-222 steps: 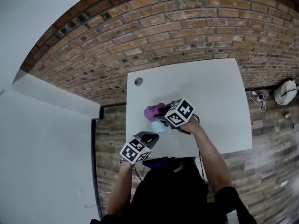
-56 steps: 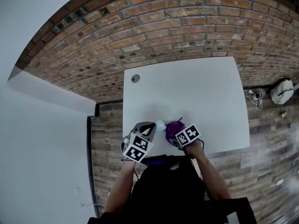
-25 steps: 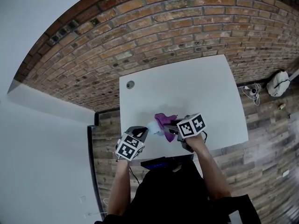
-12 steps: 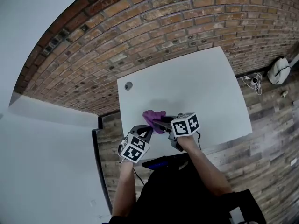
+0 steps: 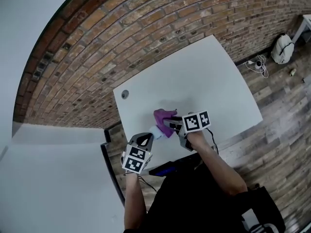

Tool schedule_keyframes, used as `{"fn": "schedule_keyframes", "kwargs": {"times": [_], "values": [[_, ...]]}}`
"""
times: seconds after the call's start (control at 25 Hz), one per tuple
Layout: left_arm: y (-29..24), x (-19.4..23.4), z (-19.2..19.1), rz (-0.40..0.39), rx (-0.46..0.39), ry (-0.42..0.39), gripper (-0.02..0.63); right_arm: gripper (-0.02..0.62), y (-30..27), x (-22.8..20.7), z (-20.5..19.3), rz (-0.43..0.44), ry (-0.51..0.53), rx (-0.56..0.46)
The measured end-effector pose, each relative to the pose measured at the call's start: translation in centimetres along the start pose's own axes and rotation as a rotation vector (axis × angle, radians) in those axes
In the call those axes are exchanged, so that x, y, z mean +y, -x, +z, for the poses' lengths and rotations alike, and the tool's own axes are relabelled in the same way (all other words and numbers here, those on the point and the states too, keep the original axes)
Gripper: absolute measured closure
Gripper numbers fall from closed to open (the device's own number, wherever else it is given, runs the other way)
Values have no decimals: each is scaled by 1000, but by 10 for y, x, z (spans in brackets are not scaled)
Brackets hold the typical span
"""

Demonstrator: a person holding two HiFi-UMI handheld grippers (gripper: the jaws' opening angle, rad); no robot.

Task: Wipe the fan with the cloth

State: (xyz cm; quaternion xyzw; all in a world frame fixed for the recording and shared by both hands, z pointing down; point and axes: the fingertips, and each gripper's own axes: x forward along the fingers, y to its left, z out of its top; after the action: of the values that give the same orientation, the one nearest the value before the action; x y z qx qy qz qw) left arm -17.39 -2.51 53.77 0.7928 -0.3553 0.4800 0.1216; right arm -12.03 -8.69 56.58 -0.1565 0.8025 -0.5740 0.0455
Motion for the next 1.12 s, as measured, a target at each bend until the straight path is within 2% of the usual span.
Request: {"fn": "schedule_keyframes", "kwargs": {"times": [0.08,0.16,0.32,0.4,0.48,0.56,0.64,0.72,0.8,0.92,1.04,1.12], "values": [[1,-2,0,-5,4,10,601,531,-7,25,7,88,-15,-11],[2,-4,-1,-9,11,18,601,531,-18,30,-4,112,-27,20],[2,-5,-1,-8,13,14,601,531,-22,-5,-23,60,-118,-13],[1,-5,-2,-6,13,13,601,531,-23,-21,-35,41,-136,7],[2,-3,-2,-7,9,18,601,531,-25,-31,-45,13,-108,55],[2,-3,-1,-10,6,23,601,531,-20,-44,-48,-62,-38,103],[2,-4,0,-10,5,25,601,531,-12,-54,-33,-115,1,82],[1,-4,0,-8,4,24,601,531,-10,-46,-11,-74,-13,19],[1,-5,0,-5,4,23,601,531,-18,-28,0,7,-43,4],[2,-5,-1,2,9,24,601,531,-33,-13,-10,98,-165,27],[1,-7,-1,8,17,17,601,531,-28,-18,-25,116,-315,-20],[2,-6,-1,13,16,19,601,531,-18,-19,-38,122,-360,-33]]}}
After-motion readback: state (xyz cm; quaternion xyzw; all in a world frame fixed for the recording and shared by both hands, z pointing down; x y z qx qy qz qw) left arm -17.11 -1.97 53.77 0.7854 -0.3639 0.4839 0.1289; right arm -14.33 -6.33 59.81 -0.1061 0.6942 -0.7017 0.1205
